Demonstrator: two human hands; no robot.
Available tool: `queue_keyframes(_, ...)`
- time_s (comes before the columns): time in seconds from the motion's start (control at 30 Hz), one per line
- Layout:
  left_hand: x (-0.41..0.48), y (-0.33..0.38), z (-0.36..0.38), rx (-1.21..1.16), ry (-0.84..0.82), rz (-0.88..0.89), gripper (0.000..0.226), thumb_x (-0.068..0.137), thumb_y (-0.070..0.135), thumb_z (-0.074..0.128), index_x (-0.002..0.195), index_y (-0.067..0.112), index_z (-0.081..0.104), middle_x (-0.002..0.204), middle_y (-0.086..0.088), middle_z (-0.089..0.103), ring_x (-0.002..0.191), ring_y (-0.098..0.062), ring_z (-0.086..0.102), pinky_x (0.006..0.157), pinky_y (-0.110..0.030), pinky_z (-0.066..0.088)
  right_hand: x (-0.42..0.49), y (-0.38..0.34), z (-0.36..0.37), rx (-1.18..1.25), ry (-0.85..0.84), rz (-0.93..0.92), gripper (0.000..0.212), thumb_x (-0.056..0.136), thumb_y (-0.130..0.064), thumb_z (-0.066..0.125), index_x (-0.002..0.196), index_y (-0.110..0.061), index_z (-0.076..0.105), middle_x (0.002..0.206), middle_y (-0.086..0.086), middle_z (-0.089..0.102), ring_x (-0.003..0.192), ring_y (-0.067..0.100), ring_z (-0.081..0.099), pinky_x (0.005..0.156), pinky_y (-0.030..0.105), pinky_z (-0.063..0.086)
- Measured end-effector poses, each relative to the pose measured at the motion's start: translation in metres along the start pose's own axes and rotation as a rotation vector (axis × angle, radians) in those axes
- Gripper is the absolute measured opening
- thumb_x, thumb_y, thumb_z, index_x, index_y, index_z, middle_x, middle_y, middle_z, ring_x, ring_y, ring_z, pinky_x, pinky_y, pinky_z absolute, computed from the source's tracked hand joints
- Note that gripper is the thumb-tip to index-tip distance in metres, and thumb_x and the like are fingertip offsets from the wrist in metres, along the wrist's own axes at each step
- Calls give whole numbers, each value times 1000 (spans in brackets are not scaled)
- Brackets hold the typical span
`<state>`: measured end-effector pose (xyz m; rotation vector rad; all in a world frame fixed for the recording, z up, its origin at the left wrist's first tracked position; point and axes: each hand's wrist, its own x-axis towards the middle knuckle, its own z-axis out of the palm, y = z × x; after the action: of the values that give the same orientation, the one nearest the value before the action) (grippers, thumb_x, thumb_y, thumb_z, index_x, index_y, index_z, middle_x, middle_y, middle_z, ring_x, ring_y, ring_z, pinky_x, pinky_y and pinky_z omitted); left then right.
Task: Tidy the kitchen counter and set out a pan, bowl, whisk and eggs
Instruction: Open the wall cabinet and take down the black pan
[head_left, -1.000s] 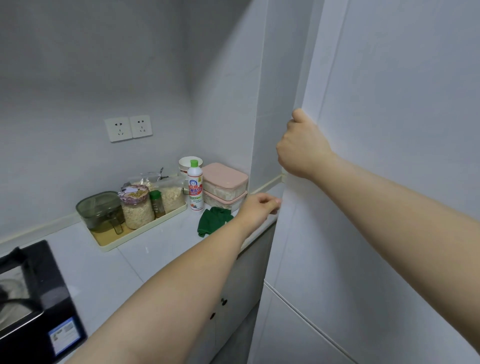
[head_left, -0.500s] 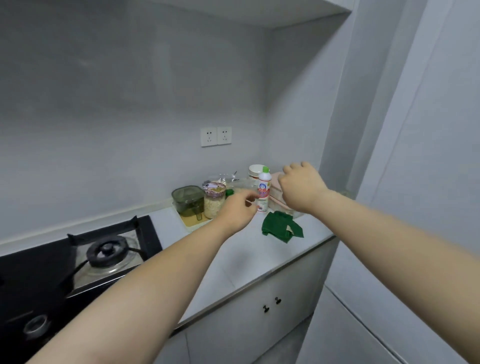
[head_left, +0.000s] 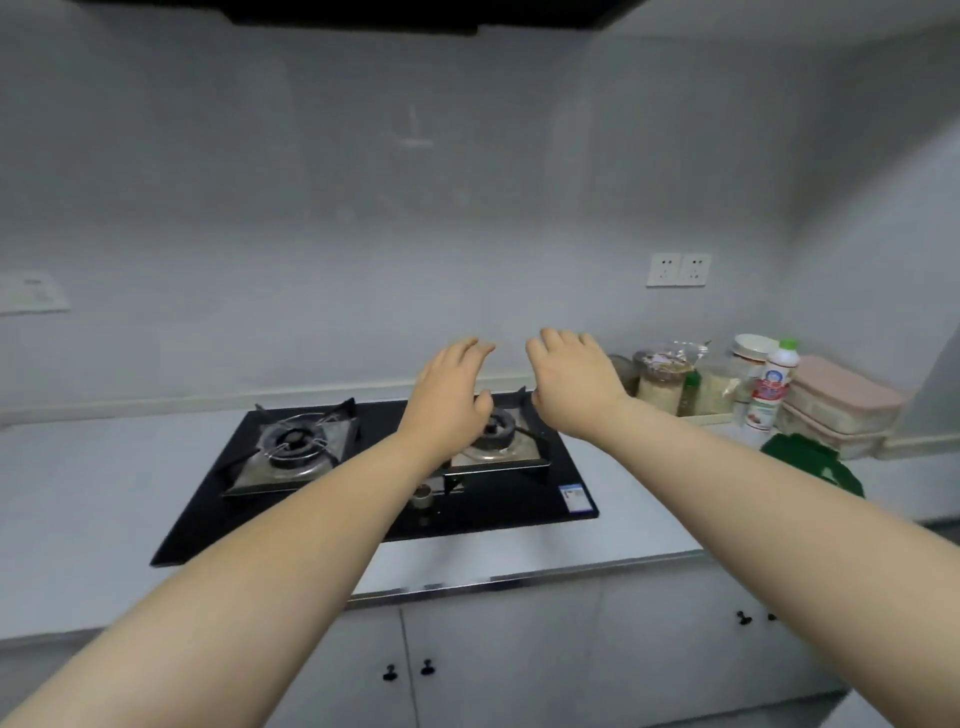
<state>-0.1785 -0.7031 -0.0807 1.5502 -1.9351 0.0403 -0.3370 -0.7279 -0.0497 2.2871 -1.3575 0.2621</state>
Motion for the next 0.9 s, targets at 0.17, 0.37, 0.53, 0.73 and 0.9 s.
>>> queue_keyframes(0.17,-79,-91,-82,207,78,-152,60,94,22,48,148,18,23,157,-5,16,145,-21,12,118,-43,14,34,-138,-24,85,72,-164,39,87,-21,52,122,-6,43,121,12,47,112,31,47,96,38,35)
queue_keyframes(0.37,-156,-172,-168,402,178,-368,61,95,29,46,149,18,19,158,-5,12,146,-20,6,117,-45,9,65,-276,-56,162,151,-341,44,86,-19,53,126,-5,42,131,14,44,119,32,44,100,40,32)
queue_keyframes(0.53,-195,-236,-230,508,244,-515,61,96,32,41,150,19,14,159,-5,6,147,-20,0,117,-48,6,97,-365,-82,229,187,-450,49,86,-21,53,130,-6,38,140,15,36,124,32,39,104,41,30)
queue_keyframes(0.73,-197,-309,-309,643,290,-596,64,97,32,41,151,19,10,160,-5,0,147,-21,-4,116,-50,2,164,-458,-114,261,271,-564,60,89,-22,52,140,-5,28,152,17,20,138,31,24,113,45,21)
queue_keyframes(0.9,-175,-370,-377,783,329,-615,66,97,35,40,152,20,8,160,-5,-1,147,-20,-4,116,-50,2,234,-521,-144,314,362,-597,62,89,-19,48,144,-5,22,156,18,11,143,31,14,116,45,14)
